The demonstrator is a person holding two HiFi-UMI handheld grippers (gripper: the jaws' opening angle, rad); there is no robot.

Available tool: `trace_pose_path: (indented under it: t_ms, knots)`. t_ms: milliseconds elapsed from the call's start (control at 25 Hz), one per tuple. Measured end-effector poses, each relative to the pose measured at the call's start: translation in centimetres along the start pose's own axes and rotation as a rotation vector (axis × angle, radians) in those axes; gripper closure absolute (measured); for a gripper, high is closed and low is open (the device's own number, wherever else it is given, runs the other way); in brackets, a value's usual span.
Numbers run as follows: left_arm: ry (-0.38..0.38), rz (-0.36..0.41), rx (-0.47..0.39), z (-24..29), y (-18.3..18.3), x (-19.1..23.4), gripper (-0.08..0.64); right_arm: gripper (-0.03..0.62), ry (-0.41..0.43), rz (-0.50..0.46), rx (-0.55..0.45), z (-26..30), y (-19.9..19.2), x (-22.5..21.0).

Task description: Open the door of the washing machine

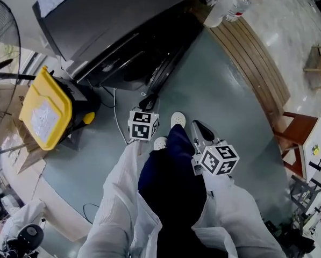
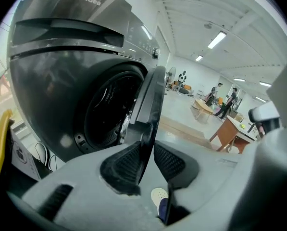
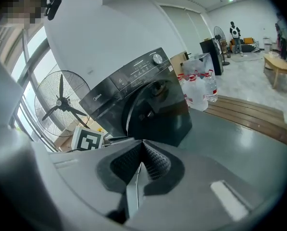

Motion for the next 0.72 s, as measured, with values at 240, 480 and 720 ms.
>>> trace_pose_path:
  t_ms: [240,480,720]
  knots:
    - [-0.03,0.036,-0.018,0.2,-1.0,-2.5,0.477,0.581,-0.054,0.004,-0.028,-3.1,-1.7,-1.1]
    - [-0.068,0.048,-0.009,0.4,-1.5,-5.2,0.474,0.581,-0.082,-0.01,-0.044,-5.7,-2.0,-2.1]
    - [-0.13,0.084,0.033,1.2,-2.2,-9.3,0.466,0.581,-0.09,0.008,-0.034,-6.6,-1.3,-5.5]
Point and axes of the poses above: the fingertips, and each gripper's own axes: z forward along the fingers, x to its left, y out of its top, the point moved 3 cm from there along -z, backward along the fingers, and after that the axes turned 9 degrees about -x, right-handed, at the moved point
